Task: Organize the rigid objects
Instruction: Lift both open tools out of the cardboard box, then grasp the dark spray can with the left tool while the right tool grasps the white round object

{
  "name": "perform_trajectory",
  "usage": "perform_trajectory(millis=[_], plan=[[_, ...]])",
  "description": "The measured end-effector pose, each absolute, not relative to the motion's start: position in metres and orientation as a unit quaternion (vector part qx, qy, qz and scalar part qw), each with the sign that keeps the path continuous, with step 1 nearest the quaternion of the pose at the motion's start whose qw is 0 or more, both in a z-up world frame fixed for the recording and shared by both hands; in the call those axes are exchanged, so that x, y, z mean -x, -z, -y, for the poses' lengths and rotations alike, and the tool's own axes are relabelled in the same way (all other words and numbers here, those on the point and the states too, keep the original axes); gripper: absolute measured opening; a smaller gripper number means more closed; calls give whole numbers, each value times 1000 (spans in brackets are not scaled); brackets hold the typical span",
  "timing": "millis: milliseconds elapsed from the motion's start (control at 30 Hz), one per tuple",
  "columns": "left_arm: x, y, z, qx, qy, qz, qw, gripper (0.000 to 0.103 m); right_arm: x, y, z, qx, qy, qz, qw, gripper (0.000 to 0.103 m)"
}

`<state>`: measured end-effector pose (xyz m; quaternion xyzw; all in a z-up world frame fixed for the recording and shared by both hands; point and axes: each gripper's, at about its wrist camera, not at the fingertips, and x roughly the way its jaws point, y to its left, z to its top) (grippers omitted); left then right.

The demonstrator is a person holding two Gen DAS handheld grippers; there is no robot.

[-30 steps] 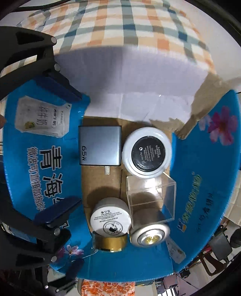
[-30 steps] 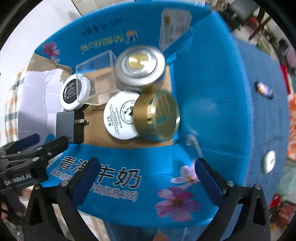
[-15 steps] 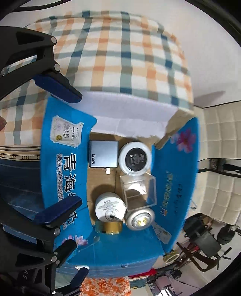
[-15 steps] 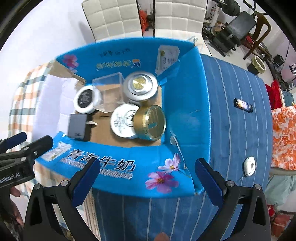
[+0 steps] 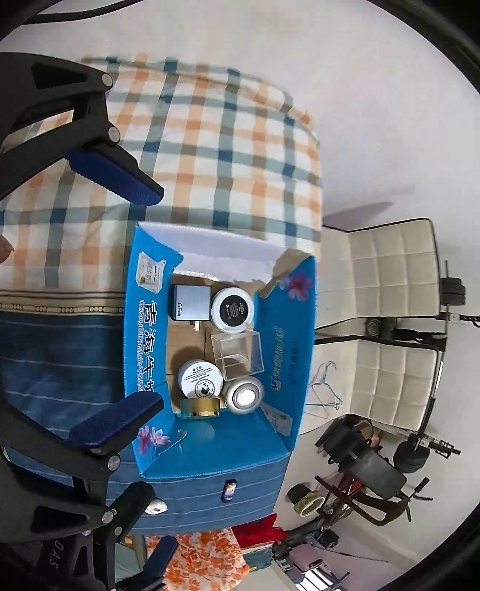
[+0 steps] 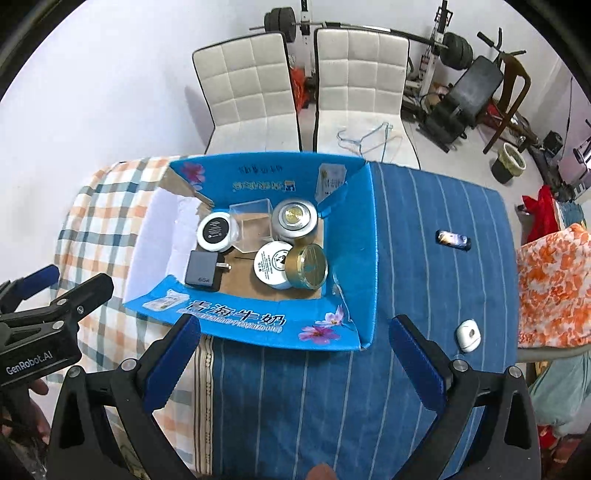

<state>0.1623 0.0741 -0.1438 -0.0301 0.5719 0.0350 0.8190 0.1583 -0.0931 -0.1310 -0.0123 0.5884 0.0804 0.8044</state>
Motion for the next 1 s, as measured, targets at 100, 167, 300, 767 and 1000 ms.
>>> perform_trajectory(millis=[100,167,300,767,1000], plan=[[-152,129,-69,15,-38,-559,828,103,-146,113,99,7,-87,-584,807,103],[-145,120,-66,16,-33,-553,832,103,-138,103,104,1,-91,-583,807,103],[-134,105,-60,23,-24,-545,838,103,-124,87,112,-7,-100,-576,811,103],[-143,114,0,16,11,-552,834,103,-137,113,207,-85,-45,-588,803,103],[-179,172,102,0,72,-580,812,103,-170,218,331,-77,53,-648,756,103]])
